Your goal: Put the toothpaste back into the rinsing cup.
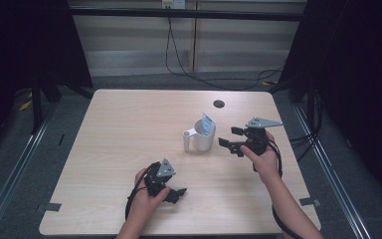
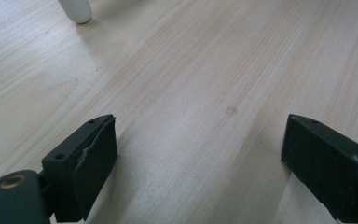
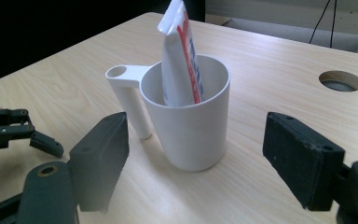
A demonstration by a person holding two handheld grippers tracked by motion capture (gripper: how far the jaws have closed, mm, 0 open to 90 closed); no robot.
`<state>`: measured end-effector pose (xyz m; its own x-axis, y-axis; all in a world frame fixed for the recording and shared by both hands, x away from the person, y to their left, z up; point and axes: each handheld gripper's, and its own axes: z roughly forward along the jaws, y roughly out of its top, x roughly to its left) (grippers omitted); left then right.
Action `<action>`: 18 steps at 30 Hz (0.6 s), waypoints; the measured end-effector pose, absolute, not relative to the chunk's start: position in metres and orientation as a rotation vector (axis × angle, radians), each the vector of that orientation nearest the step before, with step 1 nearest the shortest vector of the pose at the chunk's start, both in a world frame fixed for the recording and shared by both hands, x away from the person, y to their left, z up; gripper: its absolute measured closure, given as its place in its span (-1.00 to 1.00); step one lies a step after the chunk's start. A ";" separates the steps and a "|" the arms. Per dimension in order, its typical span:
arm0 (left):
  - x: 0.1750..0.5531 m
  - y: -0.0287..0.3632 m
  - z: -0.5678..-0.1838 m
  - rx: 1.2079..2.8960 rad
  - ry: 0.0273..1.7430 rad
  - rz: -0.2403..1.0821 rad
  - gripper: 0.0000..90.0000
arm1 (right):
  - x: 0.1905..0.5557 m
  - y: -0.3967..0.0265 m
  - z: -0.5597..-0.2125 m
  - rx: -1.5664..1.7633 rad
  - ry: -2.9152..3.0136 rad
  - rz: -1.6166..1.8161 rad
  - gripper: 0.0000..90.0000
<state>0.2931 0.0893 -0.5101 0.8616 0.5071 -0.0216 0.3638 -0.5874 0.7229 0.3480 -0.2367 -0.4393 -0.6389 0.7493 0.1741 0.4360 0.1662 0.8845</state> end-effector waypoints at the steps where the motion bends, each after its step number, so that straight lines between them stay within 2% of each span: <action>1: 0.293 0.089 -0.510 2.261 0.626 0.240 -0.77 | 0.347 -0.237 -0.439 1.128 2.154 1.462 -0.50; 18: 0.293 0.089 -0.510 2.261 0.627 0.240 -0.77 | 0.328 -0.237 -0.443 1.037 2.256 1.388 -0.54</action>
<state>0.2930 0.0893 -0.5100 0.8617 0.5070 -0.0212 0.3636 -0.5877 0.7228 0.3283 -0.2375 -0.4432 -0.6964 0.7082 0.1162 0.4230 0.2742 0.8637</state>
